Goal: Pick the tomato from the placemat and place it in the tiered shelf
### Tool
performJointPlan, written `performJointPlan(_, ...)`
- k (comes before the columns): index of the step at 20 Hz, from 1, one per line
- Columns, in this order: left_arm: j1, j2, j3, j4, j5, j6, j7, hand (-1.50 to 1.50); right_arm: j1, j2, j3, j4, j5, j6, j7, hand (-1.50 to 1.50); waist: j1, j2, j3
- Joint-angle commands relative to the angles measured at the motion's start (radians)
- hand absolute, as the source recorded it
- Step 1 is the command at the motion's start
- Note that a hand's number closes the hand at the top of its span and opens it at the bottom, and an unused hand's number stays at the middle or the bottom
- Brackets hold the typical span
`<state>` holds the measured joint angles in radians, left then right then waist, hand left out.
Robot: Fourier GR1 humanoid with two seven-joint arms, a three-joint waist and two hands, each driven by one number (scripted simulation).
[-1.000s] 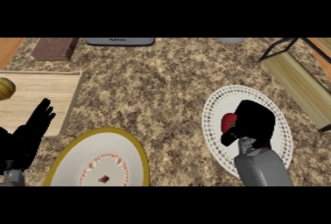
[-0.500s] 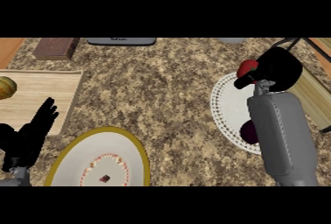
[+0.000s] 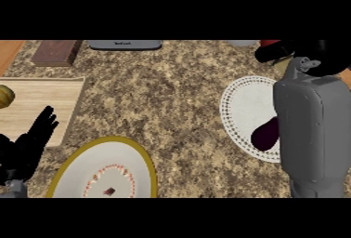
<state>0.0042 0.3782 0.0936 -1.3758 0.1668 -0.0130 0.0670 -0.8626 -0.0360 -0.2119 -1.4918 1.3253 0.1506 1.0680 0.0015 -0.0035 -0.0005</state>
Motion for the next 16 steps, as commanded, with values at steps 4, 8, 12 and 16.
performJointPlan(4,-0.004,-0.012,0.011,0.005,-0.006,0.001,0.014,0.0,-0.127,-0.007,0.005,-0.15,0.079,0.099,0.163,1.5,-0.004,-0.001,0.0)
performJointPlan(8,0.042,-0.018,0.002,-0.073,-0.015,0.003,0.043,0.0,-0.185,-0.013,-0.005,-0.179,0.099,0.154,0.165,1.5,0.001,-0.002,0.0)
performJointPlan(12,0.049,-0.014,0.012,-0.061,-0.001,-0.028,0.02,0.0,-0.272,-0.099,-0.046,-0.085,0.18,0.128,0.136,1.5,0.006,0.0,0.0)
performJointPlan(16,-0.004,-0.025,0.007,-0.062,-0.03,0.023,0.054,0.0,-0.329,-0.164,-0.075,-0.038,0.226,0.29,0.112,1.5,-0.005,-0.003,0.0)
